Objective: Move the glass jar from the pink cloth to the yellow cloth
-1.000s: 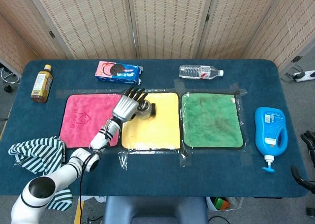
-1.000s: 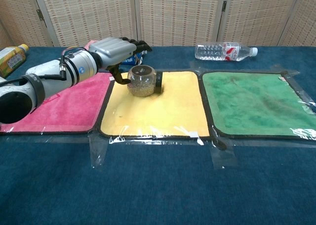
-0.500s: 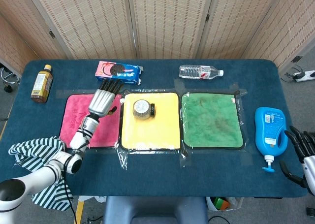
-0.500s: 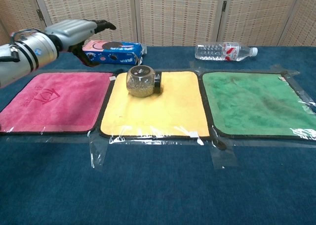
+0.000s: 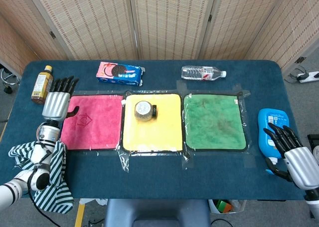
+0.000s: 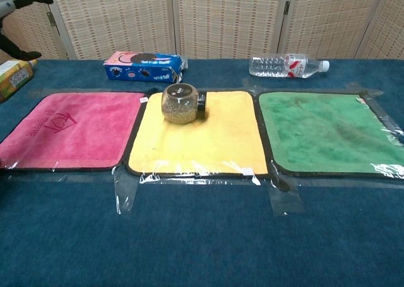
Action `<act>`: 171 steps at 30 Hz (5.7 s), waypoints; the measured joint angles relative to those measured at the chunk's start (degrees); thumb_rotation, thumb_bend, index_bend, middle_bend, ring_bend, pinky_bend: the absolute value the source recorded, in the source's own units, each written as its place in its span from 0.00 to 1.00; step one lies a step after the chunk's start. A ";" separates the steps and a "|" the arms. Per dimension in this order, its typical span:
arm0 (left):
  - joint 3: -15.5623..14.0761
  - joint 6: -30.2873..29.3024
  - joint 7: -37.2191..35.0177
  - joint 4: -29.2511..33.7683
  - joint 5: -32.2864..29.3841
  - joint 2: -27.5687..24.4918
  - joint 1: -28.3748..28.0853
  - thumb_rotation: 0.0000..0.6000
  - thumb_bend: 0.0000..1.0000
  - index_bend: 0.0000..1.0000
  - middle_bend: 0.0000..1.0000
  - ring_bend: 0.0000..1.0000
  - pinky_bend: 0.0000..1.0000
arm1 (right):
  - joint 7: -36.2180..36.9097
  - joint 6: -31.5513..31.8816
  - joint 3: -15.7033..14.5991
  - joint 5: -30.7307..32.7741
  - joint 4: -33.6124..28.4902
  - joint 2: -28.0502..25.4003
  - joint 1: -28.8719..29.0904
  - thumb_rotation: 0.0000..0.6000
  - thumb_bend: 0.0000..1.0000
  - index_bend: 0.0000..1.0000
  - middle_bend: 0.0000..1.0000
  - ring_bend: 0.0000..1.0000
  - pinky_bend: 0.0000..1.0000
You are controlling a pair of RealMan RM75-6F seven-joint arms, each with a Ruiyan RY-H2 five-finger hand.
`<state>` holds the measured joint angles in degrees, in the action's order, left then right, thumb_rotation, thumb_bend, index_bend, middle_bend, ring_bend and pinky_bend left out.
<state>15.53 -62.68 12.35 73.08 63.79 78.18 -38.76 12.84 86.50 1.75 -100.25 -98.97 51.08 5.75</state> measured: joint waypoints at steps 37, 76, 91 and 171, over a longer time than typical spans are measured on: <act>-3.06 -12.13 -0.55 16.90 3.85 -13.62 13.44 1.00 0.35 0.09 0.09 0.08 0.08 | -24.24 -53.44 15.60 28.87 5.43 20.21 52.10 1.00 0.47 0.14 0.12 0.14 0.04; -4.17 -14.22 -3.36 18.14 6.14 -15.15 18.13 1.00 0.35 0.09 0.09 0.08 0.07 | -32.33 -65.69 9.02 49.55 50.94 51.39 76.33 1.00 0.51 0.20 0.15 0.14 0.04; -4.10 -13.36 -4.31 16.84 6.40 -14.67 18.41 1.00 0.35 0.09 0.09 0.08 0.07 | -30.27 -69.68 6.91 49.58 54.71 53.80 77.95 1.00 0.51 0.22 0.19 0.19 0.08; -8.02 -25.59 6.25 32.18 8.46 -15.72 27.30 1.00 0.35 0.12 0.09 0.08 0.07 | -7.26 10.49 -10.41 15.99 6.51 8.38 1.02 1.00 0.51 0.10 0.10 0.11 0.10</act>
<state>7.52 -88.26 18.60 105.26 72.25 62.46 -11.46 5.58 97.00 -8.67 -84.26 -92.46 59.45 6.77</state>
